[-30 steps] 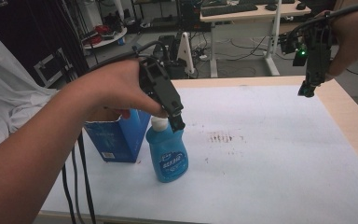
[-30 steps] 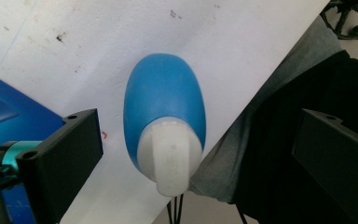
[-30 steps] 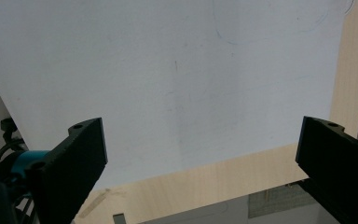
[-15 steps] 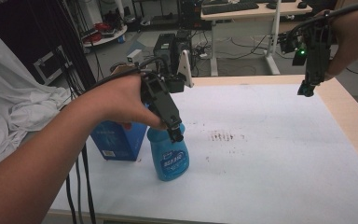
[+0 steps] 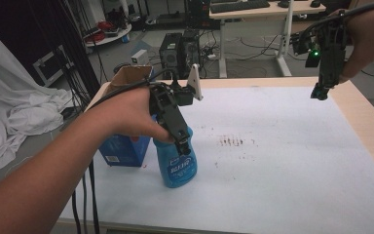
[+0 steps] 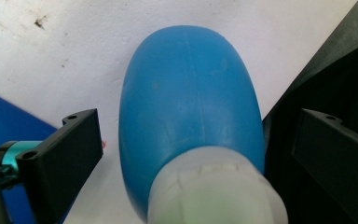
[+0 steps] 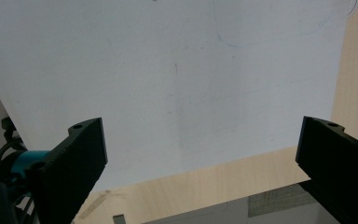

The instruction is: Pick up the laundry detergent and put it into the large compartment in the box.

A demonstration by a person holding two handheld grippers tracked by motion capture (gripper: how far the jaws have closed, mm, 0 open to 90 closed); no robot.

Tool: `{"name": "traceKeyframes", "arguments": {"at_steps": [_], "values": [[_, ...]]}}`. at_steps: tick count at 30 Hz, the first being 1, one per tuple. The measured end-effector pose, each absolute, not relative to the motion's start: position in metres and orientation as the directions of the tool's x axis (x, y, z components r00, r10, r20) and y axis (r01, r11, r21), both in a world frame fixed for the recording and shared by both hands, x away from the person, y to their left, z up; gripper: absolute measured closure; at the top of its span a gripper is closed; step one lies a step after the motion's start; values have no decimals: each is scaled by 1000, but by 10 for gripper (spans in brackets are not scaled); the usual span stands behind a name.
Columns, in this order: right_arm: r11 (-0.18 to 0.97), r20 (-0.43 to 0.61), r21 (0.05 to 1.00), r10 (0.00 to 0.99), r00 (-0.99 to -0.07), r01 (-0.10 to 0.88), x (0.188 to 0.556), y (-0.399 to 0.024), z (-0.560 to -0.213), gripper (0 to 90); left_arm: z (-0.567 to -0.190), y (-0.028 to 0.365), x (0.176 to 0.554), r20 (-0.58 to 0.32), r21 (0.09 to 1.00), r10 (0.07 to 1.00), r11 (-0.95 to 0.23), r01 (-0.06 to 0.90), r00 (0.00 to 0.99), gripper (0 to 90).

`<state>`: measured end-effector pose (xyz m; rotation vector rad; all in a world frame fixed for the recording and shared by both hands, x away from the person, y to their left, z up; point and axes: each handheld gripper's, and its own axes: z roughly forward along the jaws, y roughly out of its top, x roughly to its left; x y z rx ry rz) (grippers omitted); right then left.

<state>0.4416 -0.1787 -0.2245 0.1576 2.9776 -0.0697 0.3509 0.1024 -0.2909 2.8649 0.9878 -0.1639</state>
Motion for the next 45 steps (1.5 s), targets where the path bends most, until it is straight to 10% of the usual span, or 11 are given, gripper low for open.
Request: {"name": "traceKeyframes", "arguments": {"at_steps": [45], "values": [[993,-163,-50,95,-982,104,442,-172,-228,9,-298,96,349,-86,45,588,-804,593,804,274]]}}
